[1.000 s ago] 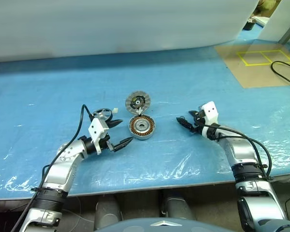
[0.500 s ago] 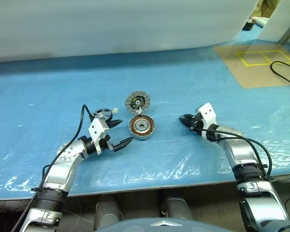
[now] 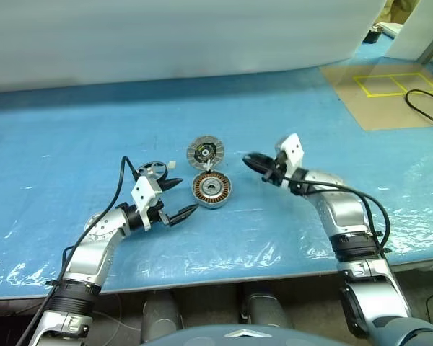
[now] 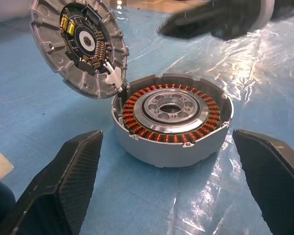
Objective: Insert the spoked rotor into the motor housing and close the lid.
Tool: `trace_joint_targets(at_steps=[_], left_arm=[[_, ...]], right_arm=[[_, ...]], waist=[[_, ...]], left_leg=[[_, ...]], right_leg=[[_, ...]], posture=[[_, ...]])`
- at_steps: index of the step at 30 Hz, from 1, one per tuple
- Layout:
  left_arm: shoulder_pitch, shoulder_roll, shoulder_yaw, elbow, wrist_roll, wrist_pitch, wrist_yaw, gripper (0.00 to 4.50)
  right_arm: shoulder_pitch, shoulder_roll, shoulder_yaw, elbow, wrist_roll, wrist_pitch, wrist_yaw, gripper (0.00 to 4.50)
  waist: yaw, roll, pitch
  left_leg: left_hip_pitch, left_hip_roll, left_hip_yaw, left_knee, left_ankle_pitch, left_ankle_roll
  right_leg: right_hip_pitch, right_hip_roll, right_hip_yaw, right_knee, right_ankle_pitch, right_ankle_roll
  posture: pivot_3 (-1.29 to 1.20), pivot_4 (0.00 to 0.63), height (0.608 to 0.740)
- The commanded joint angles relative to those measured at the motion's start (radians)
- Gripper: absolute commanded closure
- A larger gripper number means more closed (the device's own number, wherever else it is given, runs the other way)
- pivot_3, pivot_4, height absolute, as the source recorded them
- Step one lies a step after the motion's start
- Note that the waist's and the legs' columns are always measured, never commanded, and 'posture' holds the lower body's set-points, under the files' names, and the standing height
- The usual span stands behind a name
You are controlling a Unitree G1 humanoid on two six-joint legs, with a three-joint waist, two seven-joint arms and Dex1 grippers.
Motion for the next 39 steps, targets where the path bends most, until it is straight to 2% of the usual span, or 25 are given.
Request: trace_joint_targets(at_steps=[1, 7, 20, 39], left_arm=[[0.002, 0.004, 0.015, -0.018, -0.002, -0.016, 0.007, 0.00], [0.000, 0.000, 0.011, -0.016, -0.001, -0.018, 0.012, 0.00], [0.004, -0.001, 0.011, -0.023, 0.000, -0.017, 0.017, 0.00], [-0.010, -0.010, 0.000, -0.016, 0.004, -0.017, 0.015, 0.00]], right_arm=[[-0.024, -0.002, 0.022, -0.082, 0.039, 0.039, 0.028, 3.94], [-0.044, -0.036, 0.160, -0.137, -0.013, 0.103, 0.096, 3.94], [-0.082, -0.005, 0.347, -0.019, -0.125, 0.120, 0.134, 3.94], [-0.110, -0.021, 0.316, -0.009, -0.137, 0.154, 0.122, 3.94]], waist=[[0.001, 0.000, 0.000], [0.002, 0.000, 0.000], [0.001, 0.000, 0.000], [0.001, 0.000, 0.000]], left_leg=[[0.000, 0.000, 0.000, 0.000, 0.000, 0.000], [-0.001, 0.000, 0.000, 0.000, 0.000, 0.000], [-0.001, 0.000, 0.000, 0.000, 0.000, 0.000], [-0.001, 0.000, 0.000, 0.002, 0.000, 0.000]], right_leg=[[0.000, 0.000, 0.000, 0.000, 0.000, 0.000], [0.000, 0.000, 0.000, -0.001, 0.000, 0.000], [0.000, 0.000, 0.000, -0.001, 0.000, 0.000], [0.000, 0.000, 0.000, 0.002, 0.000, 0.000]], posture=[[0.00, 0.150, 0.740], [0.00, 0.150, 0.740], [0.00, 0.150, 0.740], [0.00, 0.150, 0.740]])
